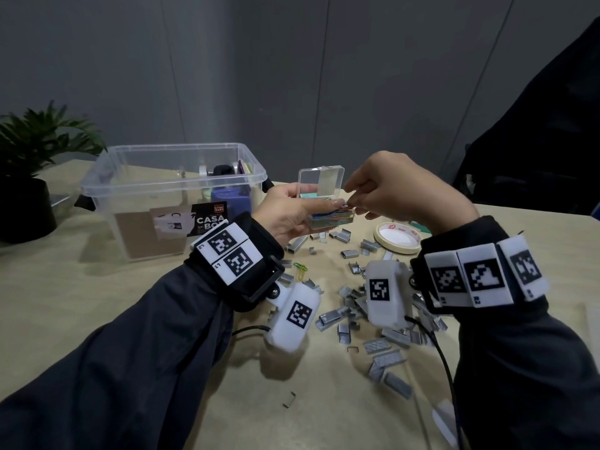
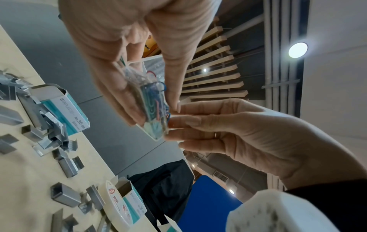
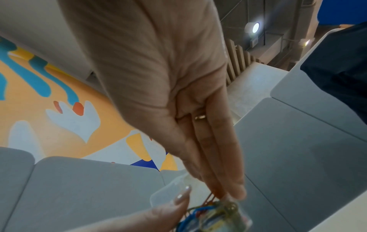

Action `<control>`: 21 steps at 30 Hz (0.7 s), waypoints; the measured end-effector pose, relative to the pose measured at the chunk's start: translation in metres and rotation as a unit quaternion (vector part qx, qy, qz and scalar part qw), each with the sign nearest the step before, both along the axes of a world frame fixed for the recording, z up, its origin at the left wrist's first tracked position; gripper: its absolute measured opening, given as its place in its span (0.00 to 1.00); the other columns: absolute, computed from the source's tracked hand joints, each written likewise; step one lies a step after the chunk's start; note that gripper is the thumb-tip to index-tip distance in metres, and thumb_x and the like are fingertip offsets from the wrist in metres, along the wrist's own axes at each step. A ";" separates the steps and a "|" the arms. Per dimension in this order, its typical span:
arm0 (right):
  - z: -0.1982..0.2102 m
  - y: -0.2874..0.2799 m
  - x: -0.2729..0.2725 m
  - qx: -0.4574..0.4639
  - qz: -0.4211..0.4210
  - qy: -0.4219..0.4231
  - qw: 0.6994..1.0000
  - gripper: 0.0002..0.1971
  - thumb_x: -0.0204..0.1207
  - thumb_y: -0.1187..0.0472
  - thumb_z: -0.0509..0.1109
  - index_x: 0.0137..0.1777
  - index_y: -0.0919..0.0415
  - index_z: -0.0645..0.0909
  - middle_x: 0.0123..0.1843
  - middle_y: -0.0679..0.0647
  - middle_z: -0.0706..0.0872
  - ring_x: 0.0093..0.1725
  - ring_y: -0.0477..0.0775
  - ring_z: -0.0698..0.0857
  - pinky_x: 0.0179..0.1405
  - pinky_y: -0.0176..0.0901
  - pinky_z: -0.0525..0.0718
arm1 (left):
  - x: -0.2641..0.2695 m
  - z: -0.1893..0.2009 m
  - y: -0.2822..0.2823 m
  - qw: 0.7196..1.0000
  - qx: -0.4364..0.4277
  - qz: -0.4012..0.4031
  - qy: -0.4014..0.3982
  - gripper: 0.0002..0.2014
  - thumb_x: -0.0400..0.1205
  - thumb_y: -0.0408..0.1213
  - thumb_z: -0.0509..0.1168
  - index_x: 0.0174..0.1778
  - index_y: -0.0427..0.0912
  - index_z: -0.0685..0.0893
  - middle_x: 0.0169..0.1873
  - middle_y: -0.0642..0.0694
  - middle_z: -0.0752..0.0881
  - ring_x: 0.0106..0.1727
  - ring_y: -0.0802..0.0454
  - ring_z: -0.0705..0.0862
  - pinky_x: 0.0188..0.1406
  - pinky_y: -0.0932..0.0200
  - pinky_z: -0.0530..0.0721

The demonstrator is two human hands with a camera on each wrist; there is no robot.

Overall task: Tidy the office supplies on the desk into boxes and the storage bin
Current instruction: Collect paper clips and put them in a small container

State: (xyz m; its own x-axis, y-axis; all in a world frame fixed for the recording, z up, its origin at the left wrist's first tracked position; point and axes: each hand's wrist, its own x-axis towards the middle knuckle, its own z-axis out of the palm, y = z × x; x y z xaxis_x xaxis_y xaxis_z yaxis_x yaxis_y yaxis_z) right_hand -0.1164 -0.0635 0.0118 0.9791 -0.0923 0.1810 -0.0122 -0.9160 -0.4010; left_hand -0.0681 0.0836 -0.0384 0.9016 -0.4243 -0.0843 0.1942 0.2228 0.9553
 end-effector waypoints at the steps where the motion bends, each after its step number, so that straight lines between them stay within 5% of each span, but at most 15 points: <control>1: 0.000 0.001 0.000 -0.002 0.002 0.001 1.000 0.17 0.77 0.73 0.68 0.64 0.63 0.85 0.46 0.62 0.91 0.42 0.60 0.92 0.44 0.59 0.92 | 0.000 -0.001 0.000 1.000 -0.002 0.001 0.000 0.21 0.68 0.23 0.77 0.55 0.34 0.80 0.47 0.34 0.89 0.37 0.43 0.91 0.34 0.53 0.91; 8: 0.005 -0.002 -0.004 0.020 -0.003 -0.014 1.000 0.17 0.78 0.74 0.62 0.62 0.64 0.86 0.51 0.63 0.90 0.47 0.62 0.91 0.49 0.59 0.91 | 0.003 0.000 0.000 1.000 0.000 0.006 -0.003 0.17 0.71 0.21 0.75 0.53 0.34 0.81 0.46 0.33 0.89 0.38 0.42 0.91 0.36 0.50 0.91; 13: 0.004 0.000 -0.004 0.008 0.005 0.002 1.000 0.17 0.80 0.72 0.63 0.64 0.63 0.86 0.60 0.59 0.88 0.55 0.58 0.88 0.56 0.56 0.89 | 0.003 -0.001 -0.001 1.000 0.000 0.010 -0.004 0.15 0.71 0.21 0.75 0.51 0.36 0.81 0.41 0.37 0.89 0.31 0.47 0.90 0.26 0.57 0.89; 21: 0.007 0.002 -0.009 -0.013 -0.008 -0.024 1.000 0.19 0.78 0.75 0.60 0.63 0.65 0.86 0.60 0.59 0.88 0.57 0.59 0.87 0.58 0.54 0.87 | 0.002 0.006 -0.002 0.999 -0.013 0.029 0.038 0.14 0.83 0.43 0.67 0.52 0.34 0.81 0.39 0.37 0.87 0.27 0.48 0.89 0.24 0.54 0.88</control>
State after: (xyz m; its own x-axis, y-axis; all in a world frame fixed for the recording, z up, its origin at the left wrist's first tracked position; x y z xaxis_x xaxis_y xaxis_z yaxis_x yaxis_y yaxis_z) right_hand -0.1253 -0.0612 0.0188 0.9679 -0.1021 0.2296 -0.0082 -0.9261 -0.3772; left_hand -0.0657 0.0812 -0.0326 0.9160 -0.3748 -0.1430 0.2520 0.2604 0.9320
